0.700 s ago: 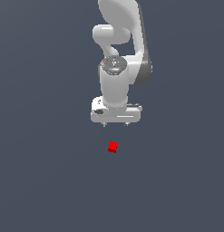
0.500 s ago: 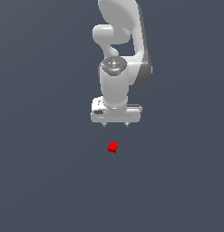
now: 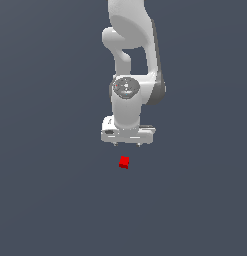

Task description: Pick up the red cube and move it to a goal position.

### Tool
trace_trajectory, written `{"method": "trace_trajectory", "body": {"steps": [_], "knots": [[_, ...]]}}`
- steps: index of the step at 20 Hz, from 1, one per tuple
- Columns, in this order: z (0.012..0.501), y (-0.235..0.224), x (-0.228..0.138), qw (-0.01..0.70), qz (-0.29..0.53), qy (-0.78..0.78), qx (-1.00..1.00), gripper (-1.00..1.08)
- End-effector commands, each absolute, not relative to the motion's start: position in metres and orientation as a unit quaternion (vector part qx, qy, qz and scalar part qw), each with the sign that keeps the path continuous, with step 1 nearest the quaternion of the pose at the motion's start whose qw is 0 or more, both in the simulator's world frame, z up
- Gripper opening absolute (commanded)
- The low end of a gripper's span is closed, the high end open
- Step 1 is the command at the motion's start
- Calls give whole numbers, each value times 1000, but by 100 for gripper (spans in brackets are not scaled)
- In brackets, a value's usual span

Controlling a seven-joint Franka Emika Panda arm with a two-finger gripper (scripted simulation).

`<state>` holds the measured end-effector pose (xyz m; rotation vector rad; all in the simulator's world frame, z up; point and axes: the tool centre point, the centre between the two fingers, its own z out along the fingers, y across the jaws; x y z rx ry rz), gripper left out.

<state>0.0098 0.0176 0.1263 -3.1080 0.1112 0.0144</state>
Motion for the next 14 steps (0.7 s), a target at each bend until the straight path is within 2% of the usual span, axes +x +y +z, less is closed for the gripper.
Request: {"method": "trace_trajectory", "body": {"steps": [1,14], "knots": [[109,17,15,13,4,48,-999,100],[29,8,42,1,0,108,-994,100]]}}
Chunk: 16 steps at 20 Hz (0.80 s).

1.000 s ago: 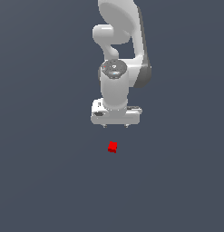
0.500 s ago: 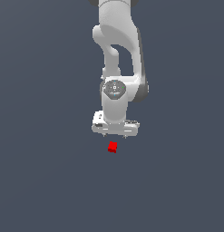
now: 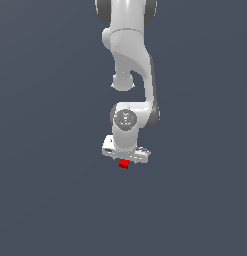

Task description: Pick up the red cube and move it to a goal position.

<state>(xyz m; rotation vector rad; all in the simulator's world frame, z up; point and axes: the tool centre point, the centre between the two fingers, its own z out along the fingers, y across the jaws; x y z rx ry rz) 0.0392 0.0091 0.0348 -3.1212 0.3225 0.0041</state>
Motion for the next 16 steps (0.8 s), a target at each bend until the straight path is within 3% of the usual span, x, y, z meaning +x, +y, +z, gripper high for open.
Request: {"method": "trace_trajectory", "body": {"steps": [1,8,9,16], "knots": [[26,8,43,1,0,110,-994,100],[20,6,46,0,0,115,-993,100],[20,6,46,0,0,115,-993,-100],[20,6,46,0,0,115,-993,-100]]}}
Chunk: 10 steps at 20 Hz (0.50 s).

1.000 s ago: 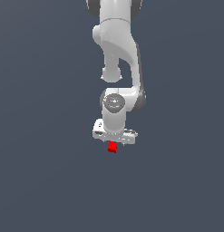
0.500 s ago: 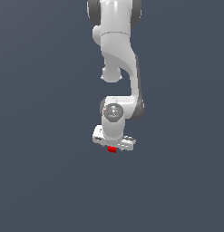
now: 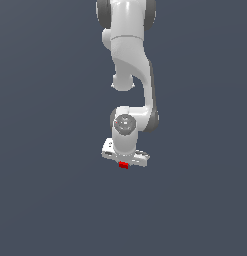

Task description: Pick up the red cube and move it to a goal position.

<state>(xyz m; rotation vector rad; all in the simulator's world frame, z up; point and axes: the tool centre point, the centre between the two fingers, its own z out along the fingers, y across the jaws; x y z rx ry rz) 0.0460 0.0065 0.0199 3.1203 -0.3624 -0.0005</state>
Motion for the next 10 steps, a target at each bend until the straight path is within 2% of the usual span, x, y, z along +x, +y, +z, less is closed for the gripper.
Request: {"method": "trace_trajectory", "body": {"steps": [1,10], "knots": [[20,6,46,0,0,-115,993,-100],[29,4,41,0,0,-115,993,-100]]}}
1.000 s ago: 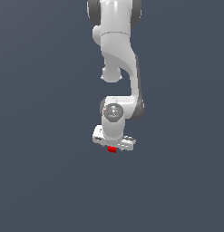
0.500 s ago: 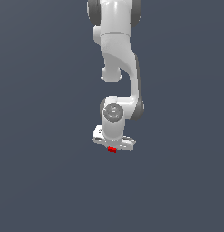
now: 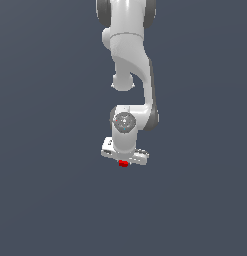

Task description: Pick up the red cube and move it to a goal position.

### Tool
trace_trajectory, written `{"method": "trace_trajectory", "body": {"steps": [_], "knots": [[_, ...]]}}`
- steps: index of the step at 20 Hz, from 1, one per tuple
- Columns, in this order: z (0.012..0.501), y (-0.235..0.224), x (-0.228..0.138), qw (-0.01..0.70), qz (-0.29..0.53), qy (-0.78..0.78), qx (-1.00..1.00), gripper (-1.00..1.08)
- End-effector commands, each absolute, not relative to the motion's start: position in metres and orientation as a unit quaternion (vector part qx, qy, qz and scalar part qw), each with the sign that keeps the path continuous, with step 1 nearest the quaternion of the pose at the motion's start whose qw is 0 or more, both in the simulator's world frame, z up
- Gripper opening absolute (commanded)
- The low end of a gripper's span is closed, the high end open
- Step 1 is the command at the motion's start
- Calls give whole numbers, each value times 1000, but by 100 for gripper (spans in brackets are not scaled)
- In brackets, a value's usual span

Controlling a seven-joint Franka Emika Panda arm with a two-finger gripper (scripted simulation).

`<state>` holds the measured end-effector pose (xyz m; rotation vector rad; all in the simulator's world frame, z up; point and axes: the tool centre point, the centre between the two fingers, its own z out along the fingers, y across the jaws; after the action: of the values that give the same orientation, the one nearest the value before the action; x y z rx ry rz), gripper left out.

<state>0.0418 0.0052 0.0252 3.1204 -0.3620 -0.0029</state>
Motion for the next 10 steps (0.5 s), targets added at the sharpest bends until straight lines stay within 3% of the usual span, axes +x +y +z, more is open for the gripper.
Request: {"method": "trace_trajectory", "body": {"steps": [1,10], "knots": [[32,4,39,0,0,-115,993,-100],[75,-7,13,0,0,-115,993,-100]]}}
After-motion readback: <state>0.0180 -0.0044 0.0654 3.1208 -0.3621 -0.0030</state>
